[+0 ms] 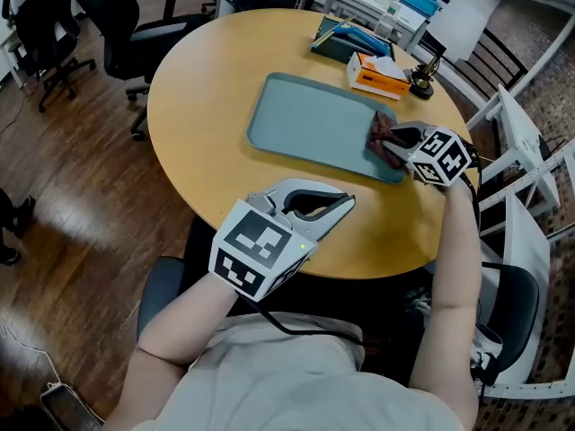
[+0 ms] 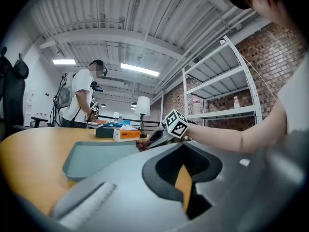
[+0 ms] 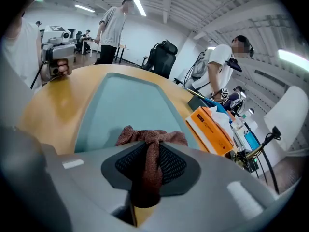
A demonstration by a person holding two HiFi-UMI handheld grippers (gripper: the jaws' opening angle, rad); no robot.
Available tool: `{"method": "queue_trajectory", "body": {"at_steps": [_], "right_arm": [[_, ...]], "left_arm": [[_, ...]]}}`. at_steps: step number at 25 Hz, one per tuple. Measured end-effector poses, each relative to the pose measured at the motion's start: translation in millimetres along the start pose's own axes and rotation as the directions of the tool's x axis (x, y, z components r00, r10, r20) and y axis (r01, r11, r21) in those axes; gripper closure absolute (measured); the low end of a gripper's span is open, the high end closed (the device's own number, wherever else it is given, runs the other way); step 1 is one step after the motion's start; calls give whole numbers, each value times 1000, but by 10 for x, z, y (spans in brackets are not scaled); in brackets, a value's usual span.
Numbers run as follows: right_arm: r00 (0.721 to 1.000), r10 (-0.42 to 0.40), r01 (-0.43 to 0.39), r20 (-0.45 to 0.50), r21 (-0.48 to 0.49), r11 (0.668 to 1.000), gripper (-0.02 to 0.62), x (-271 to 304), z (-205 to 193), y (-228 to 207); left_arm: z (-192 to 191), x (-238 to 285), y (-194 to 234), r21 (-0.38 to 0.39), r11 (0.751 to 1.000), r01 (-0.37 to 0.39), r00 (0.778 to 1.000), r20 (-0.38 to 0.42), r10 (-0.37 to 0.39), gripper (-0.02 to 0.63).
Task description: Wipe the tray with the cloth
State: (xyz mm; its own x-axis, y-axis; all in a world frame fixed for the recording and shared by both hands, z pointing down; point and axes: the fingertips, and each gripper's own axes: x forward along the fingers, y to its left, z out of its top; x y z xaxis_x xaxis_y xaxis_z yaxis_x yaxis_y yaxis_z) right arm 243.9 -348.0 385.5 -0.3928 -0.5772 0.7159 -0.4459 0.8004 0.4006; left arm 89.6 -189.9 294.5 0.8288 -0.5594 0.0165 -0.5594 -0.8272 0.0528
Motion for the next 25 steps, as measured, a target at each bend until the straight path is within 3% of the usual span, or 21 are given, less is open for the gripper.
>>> {"method": "queue_trajectory", "body": {"at_steps": [6,14,25], "right_arm": [[998,53,-54,15,5,999,518,179,222,27],[990,139,-133,40,-124,983,518,591,939,334],[969,230,-205,87,-231,951,518,993,1693,701]], "left_arm": [[-14,15,-1,-19,1000,9,1000,4,-9,605],[-26,-48,59,-21,1000,-9,1000,11,9,605],[-17,-98,82,-36,999,-25,999,31,26,605]]}}
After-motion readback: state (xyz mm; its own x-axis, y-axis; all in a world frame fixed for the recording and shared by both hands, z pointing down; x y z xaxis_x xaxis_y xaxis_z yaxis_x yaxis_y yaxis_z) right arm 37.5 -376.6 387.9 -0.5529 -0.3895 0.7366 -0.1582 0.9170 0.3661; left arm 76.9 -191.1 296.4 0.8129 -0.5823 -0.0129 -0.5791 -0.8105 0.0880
